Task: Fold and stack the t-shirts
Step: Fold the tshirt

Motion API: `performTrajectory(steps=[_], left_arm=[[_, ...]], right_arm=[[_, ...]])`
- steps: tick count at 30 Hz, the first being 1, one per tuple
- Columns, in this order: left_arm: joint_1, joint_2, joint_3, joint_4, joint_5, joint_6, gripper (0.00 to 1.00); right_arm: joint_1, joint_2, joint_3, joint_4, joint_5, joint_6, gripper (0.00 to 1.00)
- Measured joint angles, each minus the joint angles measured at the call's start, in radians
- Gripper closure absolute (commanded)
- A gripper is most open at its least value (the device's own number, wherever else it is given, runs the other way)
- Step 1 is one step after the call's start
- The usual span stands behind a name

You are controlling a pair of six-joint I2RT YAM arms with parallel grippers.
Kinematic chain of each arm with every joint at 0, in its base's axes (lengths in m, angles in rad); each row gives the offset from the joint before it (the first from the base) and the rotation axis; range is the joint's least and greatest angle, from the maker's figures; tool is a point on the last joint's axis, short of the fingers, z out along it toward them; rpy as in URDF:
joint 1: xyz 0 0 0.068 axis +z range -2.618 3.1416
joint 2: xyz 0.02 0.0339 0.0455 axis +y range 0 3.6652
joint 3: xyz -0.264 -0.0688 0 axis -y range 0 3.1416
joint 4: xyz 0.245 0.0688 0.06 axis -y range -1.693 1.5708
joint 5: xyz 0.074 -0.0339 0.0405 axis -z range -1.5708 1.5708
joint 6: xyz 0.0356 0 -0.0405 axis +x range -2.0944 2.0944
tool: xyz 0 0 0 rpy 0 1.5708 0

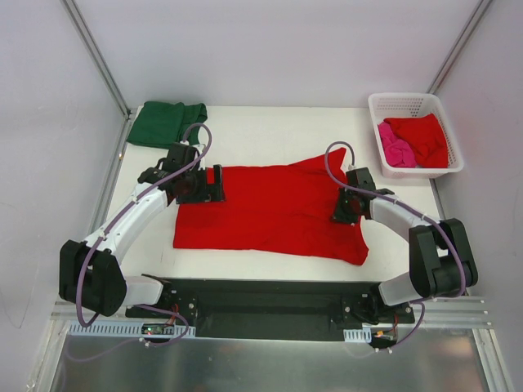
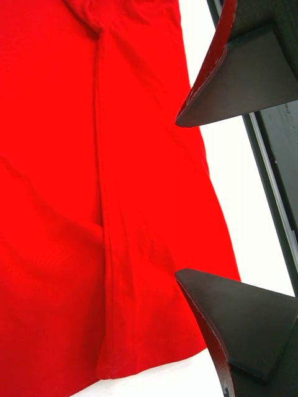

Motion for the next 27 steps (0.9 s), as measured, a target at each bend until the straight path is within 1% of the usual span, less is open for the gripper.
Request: performTrajectory(steps=[3, 14, 21, 27], left_arm=[[0.000, 0.000, 0.000, 0.000, 0.000, 0.000, 0.01], [0.000, 0.000, 0.000, 0.001, 0.000, 0.000, 0.01], [0.000, 0.000, 0.000, 0.001, 0.000, 0.000, 0.01], [0.000, 0.000, 0.000, 0.001, 0.000, 0.000, 0.01]], right_arm=[[-0.001, 0.000, 0.000, 0.001, -0.002, -0.002, 0.99], [-0.002, 0.000, 0.016, -0.014, -0.030, -0.015, 0.99], [-0.002, 0.016, 0.116, -0.019, -0.073, -0.039, 0.99], [-0.002, 0.091, 0.219, -0.019, -0.103, -0.053, 0.99]])
